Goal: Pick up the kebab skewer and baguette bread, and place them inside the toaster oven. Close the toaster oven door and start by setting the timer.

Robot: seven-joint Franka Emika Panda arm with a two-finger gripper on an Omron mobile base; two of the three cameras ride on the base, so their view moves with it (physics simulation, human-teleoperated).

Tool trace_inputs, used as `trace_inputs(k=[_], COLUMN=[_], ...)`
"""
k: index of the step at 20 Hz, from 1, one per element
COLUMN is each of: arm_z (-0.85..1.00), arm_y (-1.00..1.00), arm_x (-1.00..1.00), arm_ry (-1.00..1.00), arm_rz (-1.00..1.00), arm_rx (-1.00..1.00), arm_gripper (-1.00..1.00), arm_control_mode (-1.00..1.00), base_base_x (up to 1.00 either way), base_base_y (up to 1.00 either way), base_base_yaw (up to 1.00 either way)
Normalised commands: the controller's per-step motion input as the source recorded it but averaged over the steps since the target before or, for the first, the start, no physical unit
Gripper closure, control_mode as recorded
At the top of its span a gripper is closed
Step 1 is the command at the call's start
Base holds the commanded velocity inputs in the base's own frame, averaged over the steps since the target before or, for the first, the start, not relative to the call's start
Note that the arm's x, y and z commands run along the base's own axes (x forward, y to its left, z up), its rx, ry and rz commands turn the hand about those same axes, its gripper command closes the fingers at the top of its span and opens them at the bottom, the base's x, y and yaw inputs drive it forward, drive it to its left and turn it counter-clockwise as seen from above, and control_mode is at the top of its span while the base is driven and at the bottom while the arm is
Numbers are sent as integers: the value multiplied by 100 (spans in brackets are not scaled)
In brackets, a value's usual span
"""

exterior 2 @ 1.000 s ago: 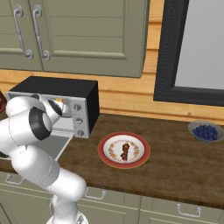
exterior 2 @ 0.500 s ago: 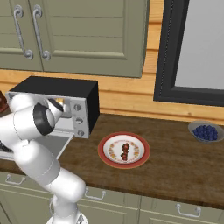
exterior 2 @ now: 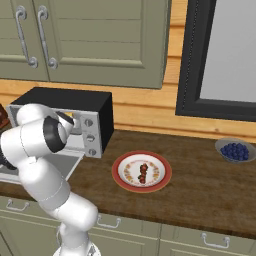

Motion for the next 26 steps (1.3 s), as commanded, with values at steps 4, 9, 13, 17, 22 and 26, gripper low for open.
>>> trace_inputs(k=[4,9,13,17,22,26], arm_z=[0,0,5,40,80,100], arm_y=[0,0,0,0,0,0], arm_x=[0,0,-11,-75,-76,-32], arm_ry=[0,0,0,0,1,11], arm_rz=[0,0,0,0,0,5], arm_rx=[0,0,0,0,0,0], arm_gripper=[-100,-100,-100,-100,-100,-100], arm_control_mode=[-100,-100,-100,-100,-100,-100], base_base_x=[0,0,0,0,0,0], base_base_y=[0,0,0,0,0,0], base_base_yaw=[0,0,0,0,0,0])
